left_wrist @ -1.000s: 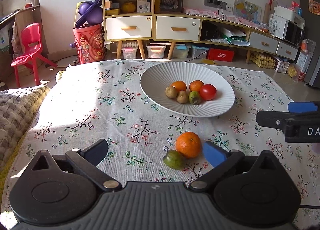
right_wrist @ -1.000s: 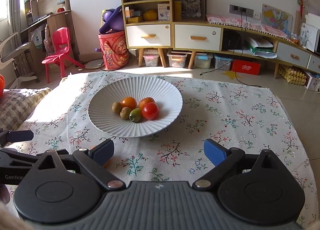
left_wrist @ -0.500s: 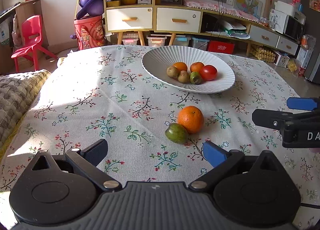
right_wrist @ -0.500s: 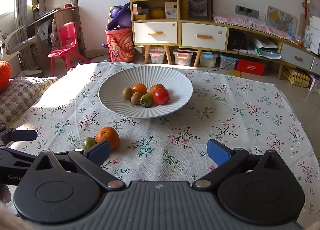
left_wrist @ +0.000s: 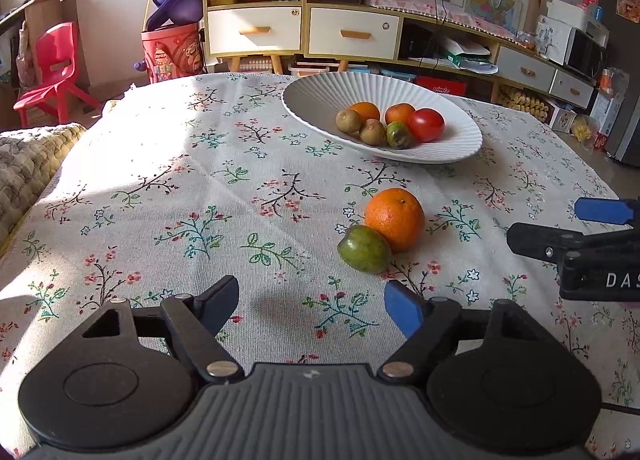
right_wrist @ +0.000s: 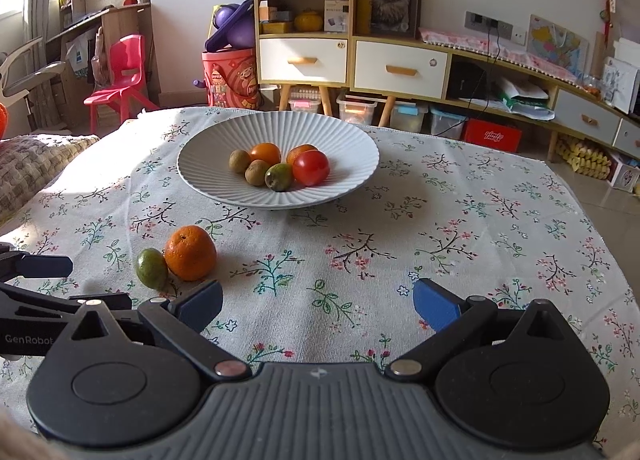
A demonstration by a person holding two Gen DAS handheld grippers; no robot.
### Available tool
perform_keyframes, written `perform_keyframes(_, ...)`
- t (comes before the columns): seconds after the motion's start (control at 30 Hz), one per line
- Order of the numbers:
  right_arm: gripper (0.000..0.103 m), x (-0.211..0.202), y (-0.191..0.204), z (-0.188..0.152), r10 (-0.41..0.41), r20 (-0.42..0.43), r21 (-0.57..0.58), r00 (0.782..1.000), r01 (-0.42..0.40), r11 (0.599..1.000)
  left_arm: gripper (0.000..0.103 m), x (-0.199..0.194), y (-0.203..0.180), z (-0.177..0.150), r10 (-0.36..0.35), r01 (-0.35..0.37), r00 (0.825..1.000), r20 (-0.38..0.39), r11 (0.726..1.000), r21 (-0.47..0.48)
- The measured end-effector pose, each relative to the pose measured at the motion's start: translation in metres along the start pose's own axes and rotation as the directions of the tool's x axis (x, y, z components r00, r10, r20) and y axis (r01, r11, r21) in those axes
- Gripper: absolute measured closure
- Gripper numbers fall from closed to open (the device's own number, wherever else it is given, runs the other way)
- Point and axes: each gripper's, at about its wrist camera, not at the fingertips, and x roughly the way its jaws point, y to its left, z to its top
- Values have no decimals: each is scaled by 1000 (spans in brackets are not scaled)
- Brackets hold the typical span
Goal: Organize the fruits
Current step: 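Move both open grippers back toward the orange and green fruit, then close the left gripper on the green fruit while the right gripper closes on the orange, then carry the green fruit with the left gripper while the right gripper carries the orange over the plate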
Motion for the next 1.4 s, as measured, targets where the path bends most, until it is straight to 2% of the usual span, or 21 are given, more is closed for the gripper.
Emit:
perform_keyframes(0.13,6,4,4,-3,-4,0,-21,1000,4,1000,44,5,-4,-1,-27,26,1000,15,999,22)
perform_keyframes(0.23,6,5,6,-4,-5,2,-39,1000,5,999,53,7,-7,-1,-46,45,999,25,998,37)
perform_keyframes(0.3,7,4,7,-4,1,5,-43,1000,0,999,63,8,-9,0,-56,54,998,35,997,50)
perform_keyframes(0.6,10,5,10,-5,7,6,-62,1000,-7,998,88,12,-14,2,-106,102,993,45,992,76)
perform_keyframes(0.77,12,7,14,-3,11,2,-64,1000,-11,998,90,12,-10,4,-113,110,992,49,992,66)
perform_keyframes(0.87,14,9,19,-2,16,2,-76,1000,-16,997,103,11,-5,6,-105,103,994,41,993,53)
perform_keyframes(1.13,20,16,37,3,49,-9,-109,999,-50,993,103,10,11,7,-79,79,996,41,997,7)
perform_keyframes(1.17,21,16,38,4,54,-10,-108,998,-55,993,98,11,12,7,-88,87,995,43,996,8)
perform_keyframes(1.2,21,17,39,5,58,-11,-109,998,-59,992,88,11,11,8,-96,96,994,45,995,12)
perform_keyframes(1.4,22,18,33,6,49,-16,-90,999,-50,995,79,19,6,13,-111,108,993,47,992,57)
